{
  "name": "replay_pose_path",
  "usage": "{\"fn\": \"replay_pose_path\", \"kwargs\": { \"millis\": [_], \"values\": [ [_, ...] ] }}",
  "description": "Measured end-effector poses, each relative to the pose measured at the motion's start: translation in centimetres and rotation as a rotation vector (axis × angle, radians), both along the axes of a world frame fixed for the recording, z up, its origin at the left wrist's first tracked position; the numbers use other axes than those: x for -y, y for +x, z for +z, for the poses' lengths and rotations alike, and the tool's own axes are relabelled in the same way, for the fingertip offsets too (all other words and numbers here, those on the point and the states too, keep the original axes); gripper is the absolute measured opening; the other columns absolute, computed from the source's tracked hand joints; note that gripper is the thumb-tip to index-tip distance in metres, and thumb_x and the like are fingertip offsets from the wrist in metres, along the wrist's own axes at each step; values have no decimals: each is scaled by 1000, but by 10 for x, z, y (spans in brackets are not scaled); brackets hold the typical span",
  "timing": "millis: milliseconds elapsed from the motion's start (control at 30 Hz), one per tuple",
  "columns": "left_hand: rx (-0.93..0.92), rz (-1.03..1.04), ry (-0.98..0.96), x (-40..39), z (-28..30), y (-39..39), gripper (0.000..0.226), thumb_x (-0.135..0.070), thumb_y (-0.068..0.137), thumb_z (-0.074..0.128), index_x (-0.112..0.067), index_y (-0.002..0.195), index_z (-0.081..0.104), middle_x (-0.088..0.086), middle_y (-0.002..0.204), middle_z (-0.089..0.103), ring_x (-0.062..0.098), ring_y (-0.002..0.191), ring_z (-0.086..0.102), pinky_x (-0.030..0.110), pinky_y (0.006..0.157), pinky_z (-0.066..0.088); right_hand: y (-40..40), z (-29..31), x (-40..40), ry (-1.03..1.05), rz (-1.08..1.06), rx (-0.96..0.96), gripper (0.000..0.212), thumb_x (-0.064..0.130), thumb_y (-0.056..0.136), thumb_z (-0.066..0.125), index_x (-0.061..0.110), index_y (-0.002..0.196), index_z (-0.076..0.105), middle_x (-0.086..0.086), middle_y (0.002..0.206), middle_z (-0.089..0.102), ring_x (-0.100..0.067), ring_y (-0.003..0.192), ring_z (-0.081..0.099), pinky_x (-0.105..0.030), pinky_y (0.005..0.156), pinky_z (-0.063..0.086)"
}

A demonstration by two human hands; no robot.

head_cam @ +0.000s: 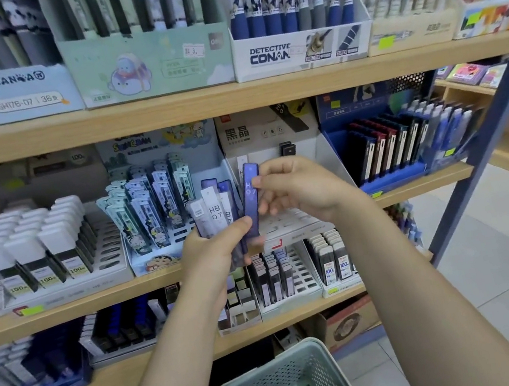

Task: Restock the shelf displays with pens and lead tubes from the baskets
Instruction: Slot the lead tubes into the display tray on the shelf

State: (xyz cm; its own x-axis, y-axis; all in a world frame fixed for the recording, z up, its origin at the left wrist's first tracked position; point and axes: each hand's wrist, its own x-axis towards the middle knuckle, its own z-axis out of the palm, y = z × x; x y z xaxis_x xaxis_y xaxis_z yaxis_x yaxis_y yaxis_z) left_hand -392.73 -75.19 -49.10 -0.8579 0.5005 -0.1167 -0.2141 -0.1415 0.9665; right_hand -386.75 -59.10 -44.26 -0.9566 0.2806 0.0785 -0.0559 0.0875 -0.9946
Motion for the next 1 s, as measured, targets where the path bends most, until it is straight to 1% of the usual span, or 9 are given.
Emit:
{"fn": "replay_pose_path", "kwargs": {
  "millis": [33, 100, 167, 267, 467, 600, 733, 833, 1000],
  "values": [
    [-4, 17, -14, 0, -2, -1, 15, -8, 86, 76, -6, 98, 69, 5, 73, 76, 16, 56, 69, 25, 46, 50, 0, -1, -1, -75, -27, -24, 8, 4, 99, 57, 3, 91, 58, -11, 71, 66, -17, 60, 67, -22, 55, 53],
    [-9, 30, -35, 1, -6, -4, 18, -8, 85, 76, -2, 101, 70, 4, 71, 73, 16, 54, 66, 25, 49, 49, -1, -3, -3, -182, -106, -90, 3, 3, 101, 53, 4, 102, 55, -19, 86, 66, -18, 62, 70, -24, 58, 58],
    [-8, 23, -40, 2, -8, -7, 19, -8, 86, 74, 0, 102, 69, 6, 68, 69, 16, 52, 62, 25, 49, 46, -2, -5, -7, -223, -190, -163, 6, 3, 102, 50, 6, 107, 53, -23, 98, 61, -20, 66, 72, -25, 61, 60],
    [-20, 2, -57, 5, -9, -9, 21, -9, 86, 75, 1, 103, 68, 6, 68, 67, 16, 52, 61, 26, 48, 46, -7, -10, -12, -205, -280, -224, 5, 11, 104, 50, 10, 104, 55, -16, 94, 64, -23, 75, 73, -28, 71, 62],
    [-29, -28, -65, 7, -10, -10, 21, -9, 87, 75, -1, 105, 67, 6, 69, 68, 17, 53, 60, 26, 46, 46, -24, -22, -14, -105, -371, -212, 10, 22, 104, 52, 16, 106, 60, -9, 97, 68, -29, 93, 73, -35, 86, 60],
    [-39, -52, -57, 9, -9, -13, 17, -7, 87, 74, -2, 101, 66, 7, 70, 68, 19, 54, 60, 26, 44, 46, -27, -28, -20, -84, -378, -192, 9, 22, 104, 53, 19, 107, 61, -12, 107, 67, -30, 97, 73, -35, 87, 59],
    [-41, -54, -59, 8, -8, -12, 14, -7, 87, 75, -5, 98, 66, 7, 69, 69, 18, 53, 60, 26, 44, 46, -26, -27, -21, -94, -327, -175, 10, 20, 104, 52, 17, 107, 61, -3, 100, 68, -30, 99, 72, -35, 90, 59],
    [-43, -55, -58, 7, -8, -12, 15, -7, 87, 75, -5, 99, 66, 6, 69, 70, 18, 53, 60, 27, 45, 47, -27, -28, -23, -95, -290, -155, 12, 18, 104, 52, 14, 109, 62, -9, 107, 69, -27, 97, 71, -34, 89, 58],
    [-42, -57, -49, 3, -9, -13, 11, -7, 87, 74, -6, 95, 66, 6, 68, 69, 18, 53, 60, 27, 46, 46, -33, -30, -26, -58, -350, -142, 13, 24, 104, 54, 18, 109, 64, -5, 98, 71, -27, 91, 72, -35, 83, 59]
  ]
}}
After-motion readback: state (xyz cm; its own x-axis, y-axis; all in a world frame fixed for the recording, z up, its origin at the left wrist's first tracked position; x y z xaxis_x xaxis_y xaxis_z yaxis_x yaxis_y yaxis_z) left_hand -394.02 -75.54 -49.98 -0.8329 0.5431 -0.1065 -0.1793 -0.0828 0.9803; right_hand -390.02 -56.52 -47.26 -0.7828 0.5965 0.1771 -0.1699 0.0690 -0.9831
